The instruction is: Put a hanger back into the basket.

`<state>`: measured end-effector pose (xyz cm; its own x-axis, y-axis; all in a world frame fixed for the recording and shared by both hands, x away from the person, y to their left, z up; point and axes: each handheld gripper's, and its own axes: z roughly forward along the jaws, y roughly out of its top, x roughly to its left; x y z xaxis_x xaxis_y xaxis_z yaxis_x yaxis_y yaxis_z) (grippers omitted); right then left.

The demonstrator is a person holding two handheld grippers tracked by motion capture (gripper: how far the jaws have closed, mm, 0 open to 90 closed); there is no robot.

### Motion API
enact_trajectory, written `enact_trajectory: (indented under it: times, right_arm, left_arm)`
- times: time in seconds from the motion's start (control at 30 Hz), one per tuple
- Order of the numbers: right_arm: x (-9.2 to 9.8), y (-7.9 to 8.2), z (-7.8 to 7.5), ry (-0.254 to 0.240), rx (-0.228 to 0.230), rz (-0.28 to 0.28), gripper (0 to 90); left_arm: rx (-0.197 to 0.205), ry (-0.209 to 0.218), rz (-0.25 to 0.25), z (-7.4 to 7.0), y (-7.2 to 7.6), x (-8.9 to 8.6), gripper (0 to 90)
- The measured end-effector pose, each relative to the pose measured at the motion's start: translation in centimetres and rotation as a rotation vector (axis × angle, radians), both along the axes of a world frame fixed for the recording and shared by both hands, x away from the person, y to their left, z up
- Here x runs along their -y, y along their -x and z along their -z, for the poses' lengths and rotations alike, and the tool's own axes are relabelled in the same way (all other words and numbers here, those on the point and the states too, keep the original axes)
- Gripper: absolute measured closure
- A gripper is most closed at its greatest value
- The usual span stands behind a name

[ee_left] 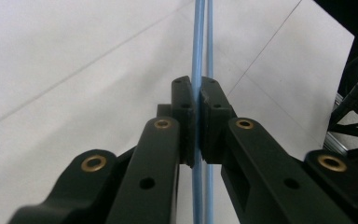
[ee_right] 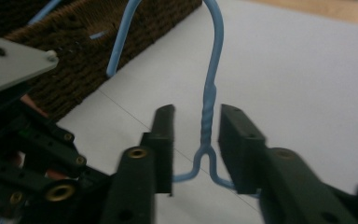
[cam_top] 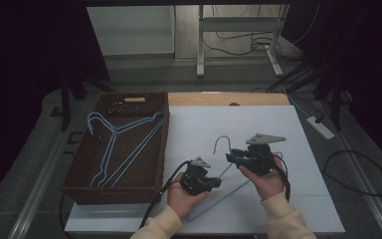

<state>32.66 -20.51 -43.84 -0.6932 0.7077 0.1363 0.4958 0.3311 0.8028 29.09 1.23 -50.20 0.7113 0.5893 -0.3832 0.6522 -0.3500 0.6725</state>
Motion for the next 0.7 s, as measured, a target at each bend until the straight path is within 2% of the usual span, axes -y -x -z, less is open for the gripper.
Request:
enact_trajectory:
  times: [0.13, 0.23, 0.27, 0.47, 0.7]
  right_arm:
    - [2.4, 1.9, -0.3, -0.053, 0.067, -0.001, 52.3]
    - [3.4, 2.5, -0.1, -0.057, 0.085, 0.008, 49.0]
    - [4.4, 2.9, 0.2, -0.060, 0.097, 0.014, 46.9]
    - [6.6, 3.5, 0.9, -0.091, 0.121, 0.030, 43.5]
    - [7.5, 3.8, 1.1, -0.087, 0.136, 0.030, 42.0]
  left_arm:
    - [0.018, 0.034, -0.003, -0.5, 0.3, -0.3, 85.8]
    - [0.026, 0.052, -0.002, -0.9, 0.4, -0.4, 85.9]
    - [0.040, 0.065, 0.002, -1.4, 0.6, -0.6, 85.9]
    - [0.075, 0.098, -0.001, -3.0, 0.9, -1.3, 85.9]
    - [0.101, 0.141, -0.016, -4.8, 1.2, -2.8, 85.9]
